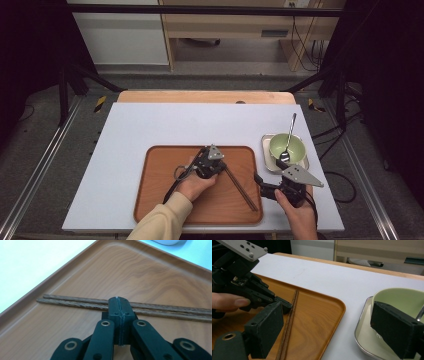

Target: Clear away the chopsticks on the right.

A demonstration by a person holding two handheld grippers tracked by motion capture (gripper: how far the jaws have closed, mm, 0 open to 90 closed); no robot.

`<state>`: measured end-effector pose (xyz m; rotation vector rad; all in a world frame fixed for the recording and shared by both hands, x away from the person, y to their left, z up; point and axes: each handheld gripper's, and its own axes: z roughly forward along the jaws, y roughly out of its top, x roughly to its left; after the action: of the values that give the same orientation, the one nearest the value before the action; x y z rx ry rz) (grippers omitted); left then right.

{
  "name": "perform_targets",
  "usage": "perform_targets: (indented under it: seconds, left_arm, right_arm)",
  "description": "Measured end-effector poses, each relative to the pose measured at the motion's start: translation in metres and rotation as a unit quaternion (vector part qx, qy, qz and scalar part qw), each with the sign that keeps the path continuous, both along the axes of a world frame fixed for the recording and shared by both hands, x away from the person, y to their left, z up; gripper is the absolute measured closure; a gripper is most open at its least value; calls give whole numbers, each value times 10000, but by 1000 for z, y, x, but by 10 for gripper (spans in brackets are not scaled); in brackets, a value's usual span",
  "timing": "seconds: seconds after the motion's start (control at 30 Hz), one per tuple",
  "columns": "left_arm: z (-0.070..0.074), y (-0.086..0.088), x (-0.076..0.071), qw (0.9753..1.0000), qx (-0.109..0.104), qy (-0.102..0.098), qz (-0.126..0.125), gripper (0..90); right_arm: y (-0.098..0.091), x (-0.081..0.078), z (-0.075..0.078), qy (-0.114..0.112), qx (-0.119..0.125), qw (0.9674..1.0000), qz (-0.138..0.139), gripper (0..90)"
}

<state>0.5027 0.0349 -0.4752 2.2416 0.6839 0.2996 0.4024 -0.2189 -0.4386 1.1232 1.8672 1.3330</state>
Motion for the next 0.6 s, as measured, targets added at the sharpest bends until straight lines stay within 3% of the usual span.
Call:
perform_targets:
  seconds: [0.6]
  left_arm:
    - [0, -32, -2, 9992, -64, 76, -396, 899]
  right_arm:
    - [-7, 0, 1, 26, 107, 9998, -148, 120]
